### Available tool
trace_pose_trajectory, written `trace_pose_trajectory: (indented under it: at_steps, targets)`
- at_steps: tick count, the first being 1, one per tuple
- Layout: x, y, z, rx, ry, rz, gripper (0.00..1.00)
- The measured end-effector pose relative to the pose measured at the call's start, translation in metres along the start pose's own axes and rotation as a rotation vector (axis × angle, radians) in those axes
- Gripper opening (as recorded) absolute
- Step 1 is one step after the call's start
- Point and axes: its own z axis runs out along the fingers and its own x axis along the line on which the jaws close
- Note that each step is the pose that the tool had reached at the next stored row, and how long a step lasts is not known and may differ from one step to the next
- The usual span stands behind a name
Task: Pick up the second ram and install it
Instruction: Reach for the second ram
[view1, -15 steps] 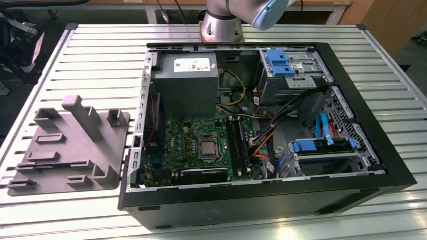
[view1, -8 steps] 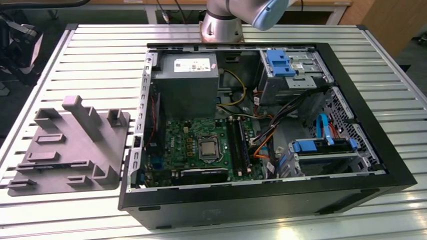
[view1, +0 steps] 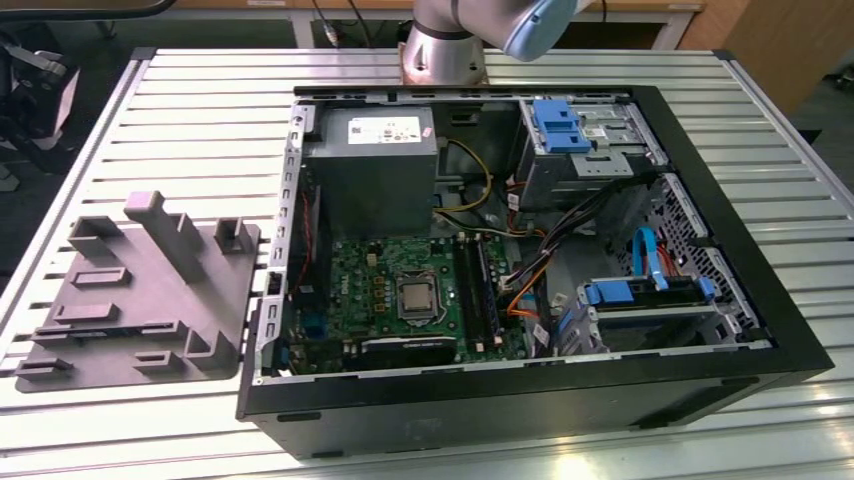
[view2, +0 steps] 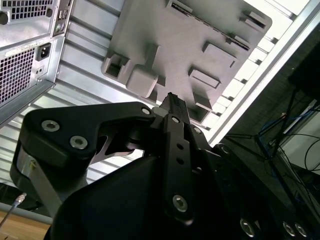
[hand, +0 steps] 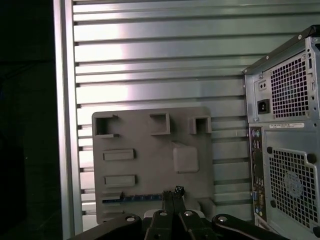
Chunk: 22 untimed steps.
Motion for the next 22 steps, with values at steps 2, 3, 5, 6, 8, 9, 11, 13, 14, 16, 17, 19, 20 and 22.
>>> trace_pose_trajectory:
  at_steps: [2, 3, 5, 6, 8, 9, 11, 13, 14, 16, 17, 19, 20, 22]
  targets:
    - [0.0009, -0.0002, 0.0001, 0.0000, 0.0000, 0.000, 0.11]
    - [0.0014, -0.0003, 0.0003, 0.0000, 0.0000, 0.000, 0.11]
    - [0.0024, -0.0004, 0.0005, 0.0000, 0.0000, 0.000, 0.11]
    - [0.0028, -0.0005, 0.0005, 0.0000, 0.0000, 0.000, 0.11]
    - [0.0037, -0.0007, 0.0007, 0.0000, -0.0001, 0.000, 0.11]
    - [0.0041, -0.0007, 0.0008, 0.0000, 0.0000, 0.000, 0.11]
    - [0.0050, -0.0009, 0.0009, 0.0001, 0.0000, 0.000, 0.11]
    - [0.0058, -0.0011, 0.0011, 0.0000, 0.0000, 0.000, 0.11]
    - [0.0062, -0.0011, 0.0012, 0.0001, 0.0000, 0.000, 0.11]
    - [0.0071, -0.0013, 0.0013, 0.0001, 0.0000, 0.000, 0.11]
    - [0.0075, -0.0014, 0.0014, 0.0000, 0.0000, 0.000, 0.11]
    - [0.0083, -0.0015, 0.0015, 0.0000, 0.0000, 0.000, 0.11]
    - [0.0088, -0.0016, 0.0016, 0.0000, 0.0000, 0.000, 0.11]
    - [0.0096, -0.0017, 0.0017, 0.0001, 0.0000, 0.000, 0.11]
